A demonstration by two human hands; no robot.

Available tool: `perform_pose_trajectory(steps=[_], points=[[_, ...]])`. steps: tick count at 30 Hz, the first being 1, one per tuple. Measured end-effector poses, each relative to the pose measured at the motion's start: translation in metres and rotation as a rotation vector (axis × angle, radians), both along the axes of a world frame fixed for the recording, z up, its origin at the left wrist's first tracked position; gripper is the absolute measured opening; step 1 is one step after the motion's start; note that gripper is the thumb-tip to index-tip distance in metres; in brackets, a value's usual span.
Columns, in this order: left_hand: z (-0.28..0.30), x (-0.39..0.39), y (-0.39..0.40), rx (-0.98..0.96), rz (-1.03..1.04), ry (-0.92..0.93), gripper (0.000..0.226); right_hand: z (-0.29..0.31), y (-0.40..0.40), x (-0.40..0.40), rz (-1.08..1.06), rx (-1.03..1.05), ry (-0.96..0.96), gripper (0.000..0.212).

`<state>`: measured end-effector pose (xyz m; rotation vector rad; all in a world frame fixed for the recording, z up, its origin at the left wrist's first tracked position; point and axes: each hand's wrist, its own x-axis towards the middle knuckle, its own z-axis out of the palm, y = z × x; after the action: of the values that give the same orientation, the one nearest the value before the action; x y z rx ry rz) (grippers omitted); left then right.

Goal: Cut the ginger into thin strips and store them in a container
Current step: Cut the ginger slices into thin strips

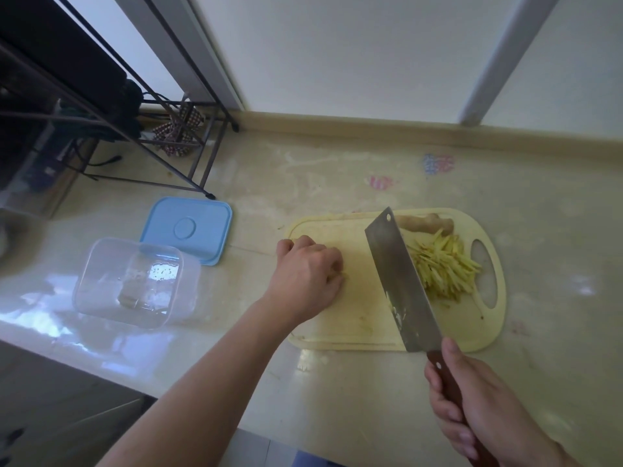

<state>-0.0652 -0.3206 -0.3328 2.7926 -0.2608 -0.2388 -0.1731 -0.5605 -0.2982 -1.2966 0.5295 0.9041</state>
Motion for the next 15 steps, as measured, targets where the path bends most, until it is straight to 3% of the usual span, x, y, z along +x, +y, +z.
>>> perform_pose_trajectory(steps=[4,7,11,13,15], points=[[0.009,-0.017,-0.032,-0.292,0.266,0.150,0.016,0.001,-0.003,0.000,-0.028,-0.003,-0.010,0.088],[-0.002,-0.035,-0.045,-0.095,0.141,-0.046,0.013,0.004,-0.005,0.002,-0.049,0.007,-0.010,0.083],[-0.015,-0.047,-0.042,0.188,0.027,-0.198,0.030,0.006,-0.007,0.002,-0.061,0.017,-0.015,0.082],[-0.016,-0.046,-0.037,0.222,0.033,-0.239,0.029,0.008,-0.008,0.002,-0.075,0.017,-0.032,0.082],[-0.017,-0.044,-0.039,0.100,0.074,-0.291,0.027,0.011,-0.008,0.003,-0.108,0.017,-0.058,0.082]])
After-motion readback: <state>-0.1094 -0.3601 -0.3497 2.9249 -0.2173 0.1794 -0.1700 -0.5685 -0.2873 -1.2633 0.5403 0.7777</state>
